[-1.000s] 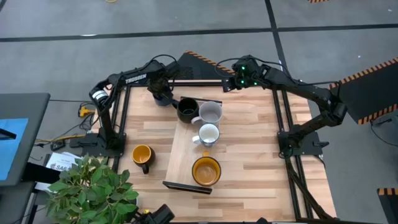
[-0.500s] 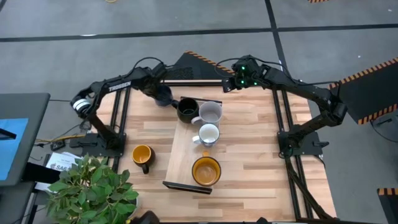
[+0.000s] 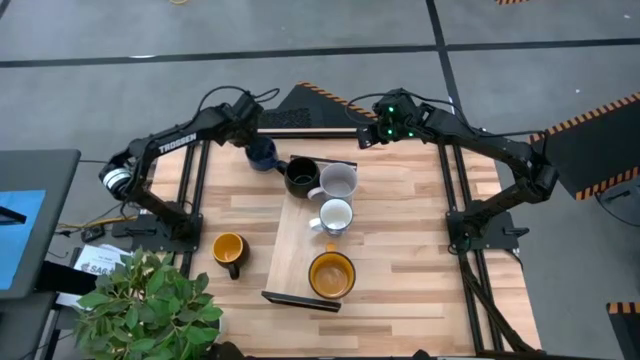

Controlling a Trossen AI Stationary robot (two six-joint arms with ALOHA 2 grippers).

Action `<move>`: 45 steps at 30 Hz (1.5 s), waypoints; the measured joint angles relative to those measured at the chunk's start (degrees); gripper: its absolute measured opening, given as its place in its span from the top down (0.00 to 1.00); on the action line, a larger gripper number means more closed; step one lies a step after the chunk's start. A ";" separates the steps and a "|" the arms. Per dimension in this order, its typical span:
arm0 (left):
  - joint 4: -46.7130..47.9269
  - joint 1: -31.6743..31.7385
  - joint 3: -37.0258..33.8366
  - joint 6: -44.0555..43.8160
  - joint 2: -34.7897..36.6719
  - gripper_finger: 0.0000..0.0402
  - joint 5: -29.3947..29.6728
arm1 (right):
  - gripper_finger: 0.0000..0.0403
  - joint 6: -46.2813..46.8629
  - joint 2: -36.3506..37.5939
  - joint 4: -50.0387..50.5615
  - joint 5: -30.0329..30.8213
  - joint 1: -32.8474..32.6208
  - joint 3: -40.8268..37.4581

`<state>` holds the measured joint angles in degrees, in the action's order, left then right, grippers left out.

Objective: Place coffee mugs
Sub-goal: Put the blue mug on the shelf

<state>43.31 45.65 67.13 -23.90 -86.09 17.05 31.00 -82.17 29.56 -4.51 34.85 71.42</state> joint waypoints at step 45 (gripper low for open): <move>-14.54 1.69 -9.55 -11.50 -0.35 0.57 2.05 | 0.94 -1.07 0.00 0.00 -0.11 0.04 0.02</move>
<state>28.76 47.34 57.58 -35.40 -86.43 19.10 29.93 -82.17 29.56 -4.62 34.89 71.44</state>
